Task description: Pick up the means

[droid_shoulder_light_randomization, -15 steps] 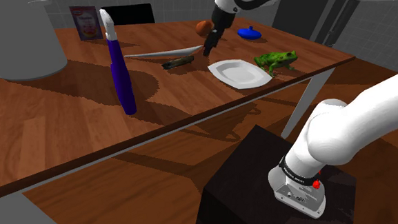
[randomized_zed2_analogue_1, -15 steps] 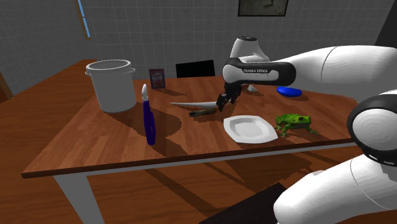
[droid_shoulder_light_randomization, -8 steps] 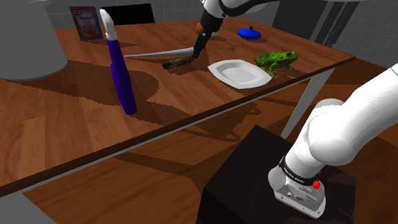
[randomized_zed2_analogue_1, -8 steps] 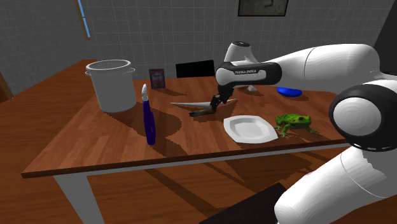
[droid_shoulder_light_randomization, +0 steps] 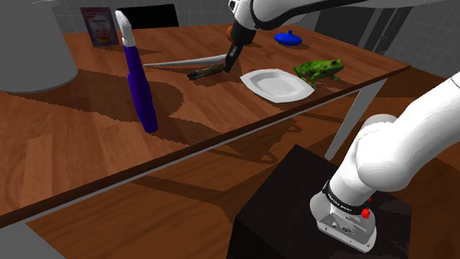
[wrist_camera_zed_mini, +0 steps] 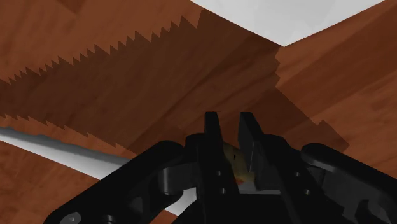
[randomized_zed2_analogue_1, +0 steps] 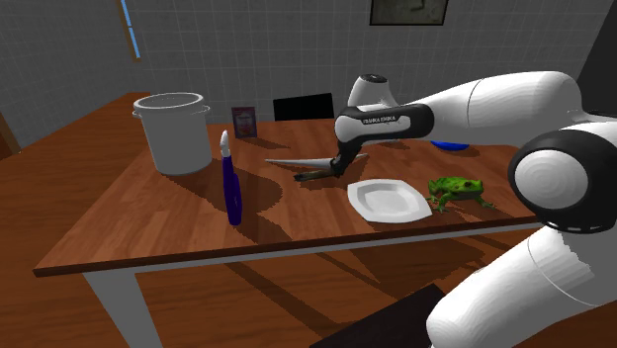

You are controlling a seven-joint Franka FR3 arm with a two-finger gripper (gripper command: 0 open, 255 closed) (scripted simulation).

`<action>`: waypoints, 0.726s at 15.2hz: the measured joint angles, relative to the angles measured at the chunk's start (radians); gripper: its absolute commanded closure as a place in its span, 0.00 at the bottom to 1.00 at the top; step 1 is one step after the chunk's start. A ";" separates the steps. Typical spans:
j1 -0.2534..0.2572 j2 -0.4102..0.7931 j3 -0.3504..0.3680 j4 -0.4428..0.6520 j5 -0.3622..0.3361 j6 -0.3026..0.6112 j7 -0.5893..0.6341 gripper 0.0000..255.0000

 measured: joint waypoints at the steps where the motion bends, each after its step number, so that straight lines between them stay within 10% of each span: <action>1: 0.000 0.000 0.000 0.000 0.000 0.000 0.000 1.00; 11: 0.001 -0.006 0.003 0.035 -0.001 -0.041 0.003 1.00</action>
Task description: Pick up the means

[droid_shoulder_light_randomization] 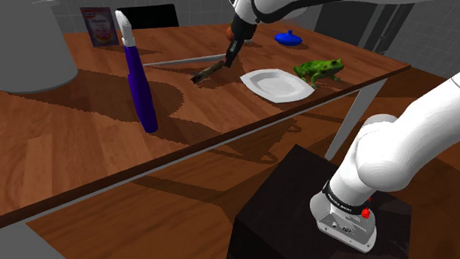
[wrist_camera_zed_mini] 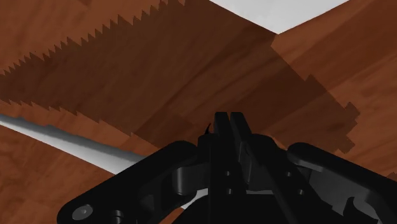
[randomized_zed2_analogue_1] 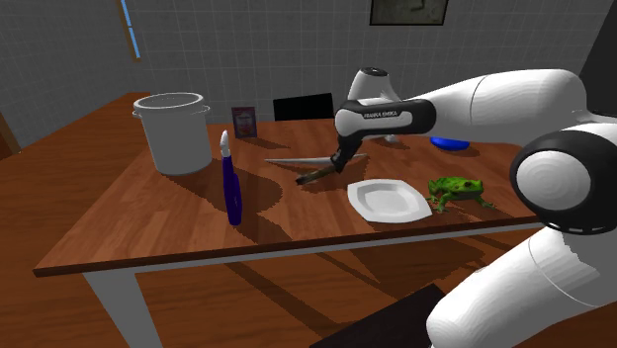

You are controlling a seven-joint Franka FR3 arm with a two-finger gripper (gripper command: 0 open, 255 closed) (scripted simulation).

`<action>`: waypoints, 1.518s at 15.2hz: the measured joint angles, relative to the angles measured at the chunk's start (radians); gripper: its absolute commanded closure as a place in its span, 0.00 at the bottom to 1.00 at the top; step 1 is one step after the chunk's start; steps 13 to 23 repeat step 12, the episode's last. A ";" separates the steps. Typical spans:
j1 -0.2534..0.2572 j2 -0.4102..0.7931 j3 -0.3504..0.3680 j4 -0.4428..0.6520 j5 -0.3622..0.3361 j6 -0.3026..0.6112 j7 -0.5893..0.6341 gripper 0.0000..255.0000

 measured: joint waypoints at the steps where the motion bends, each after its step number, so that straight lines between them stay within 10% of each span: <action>1: 0.000 -0.001 0.001 0.013 0.000 -0.013 0.001 1.00; 23: 0.001 -0.003 0.003 0.153 0.001 -0.155 0.001 1.00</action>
